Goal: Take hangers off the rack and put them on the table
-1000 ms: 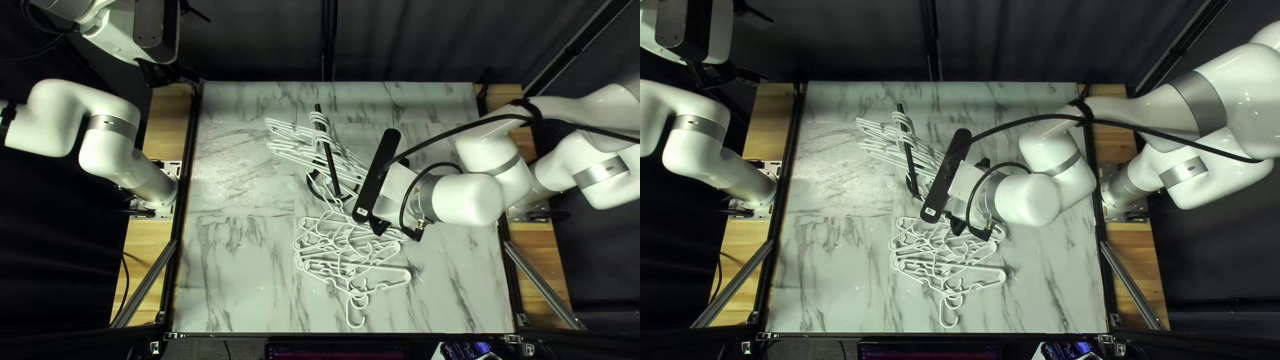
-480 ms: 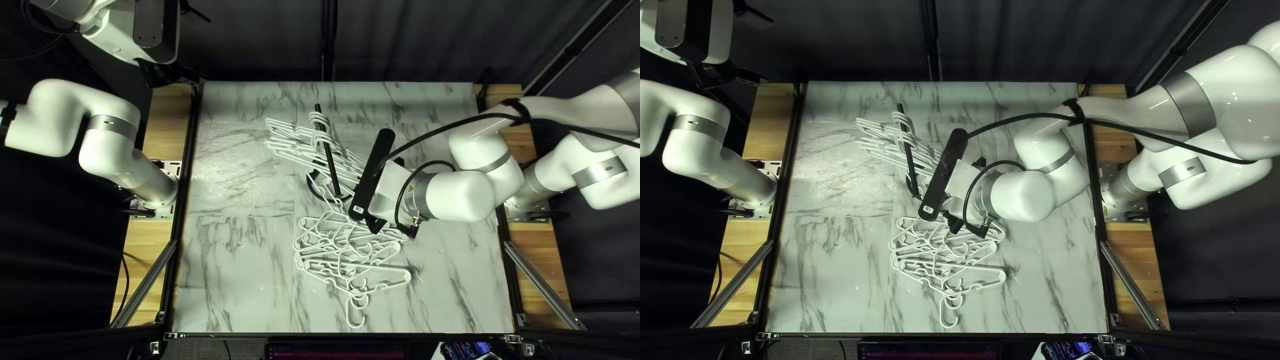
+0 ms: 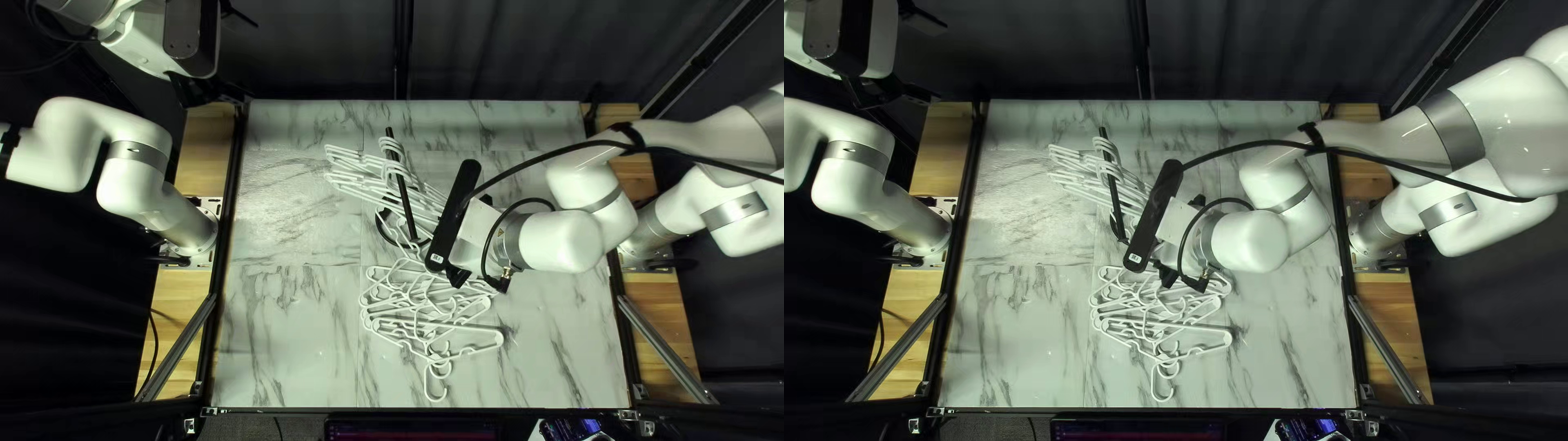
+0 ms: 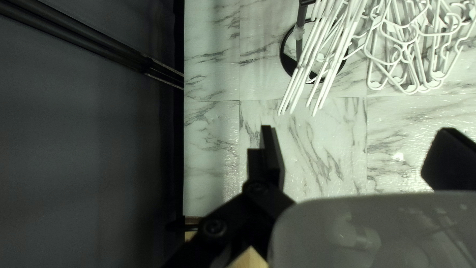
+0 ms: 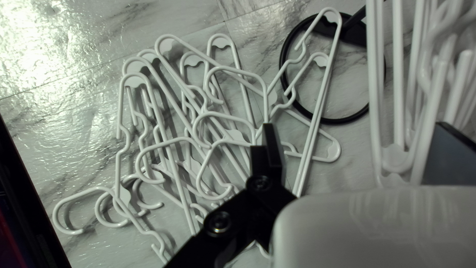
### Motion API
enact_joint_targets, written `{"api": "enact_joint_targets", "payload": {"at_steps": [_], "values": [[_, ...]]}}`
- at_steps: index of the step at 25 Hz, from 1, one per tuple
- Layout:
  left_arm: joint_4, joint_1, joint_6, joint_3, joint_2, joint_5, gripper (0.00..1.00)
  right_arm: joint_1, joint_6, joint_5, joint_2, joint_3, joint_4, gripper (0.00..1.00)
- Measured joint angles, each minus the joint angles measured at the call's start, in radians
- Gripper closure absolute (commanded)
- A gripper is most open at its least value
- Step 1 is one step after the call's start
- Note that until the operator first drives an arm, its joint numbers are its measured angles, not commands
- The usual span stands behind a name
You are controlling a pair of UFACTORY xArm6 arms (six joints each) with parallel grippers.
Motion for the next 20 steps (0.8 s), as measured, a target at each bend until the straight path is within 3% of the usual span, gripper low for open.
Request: {"api": "enact_joint_targets", "payload": {"at_steps": [4, 6, 8, 9, 10, 11, 14, 17, 20], "values": [[0.0, 0.0, 0.0, 0.0, 0.0, 0.0, 0.0, 0.005, 0.0, 0.009, 0.005, -0.011, -0.004, 0.0], [0.0, 0.0, 0.0, 0.0, 0.0, 0.0, 0.0, 0.006, 0.001, 0.011, 0.005, -0.012, -0.006, 0.22], [0.0, 0.0, 0.0, 0.0, 0.0, 0.0, 0.0, 0.007, 0.002, 0.013, 0.004, -0.012, -0.008, 0.52], [0.0, 0.0, 0.0, 0.0, 0.0, 0.0, 0.0, 0.007, 0.002, 0.014, 0.003, -0.011, -0.008, 0.72], [0.0, 0.0, 0.0, 0.0, 0.0, 0.0, 0.0, 0.006, 0.002, 0.014, 0.001, -0.009, -0.009, 0.73], [0.0, 0.0, 0.0, 0.0, 0.0, 0.0, 0.0, 0.005, 0.002, 0.014, -0.002, -0.007, -0.009, 0.67], [0.0, 0.0, 0.0, 0.0, 0.0, 0.0, 0.0, 0.002, -0.001, 0.019, -0.008, -0.004, -0.006, 0.69], [0.0, 0.0, 0.0, 0.0, 0.0, 0.0, 0.0, 0.003, -0.007, 0.035, -0.014, -0.011, 0.0, 0.89], [0.0, 0.0, 0.0, 0.0, 0.0, 0.0, 0.0, 0.002, -0.018, 0.058, -0.031, -0.012, 0.008, 0.94]]}}
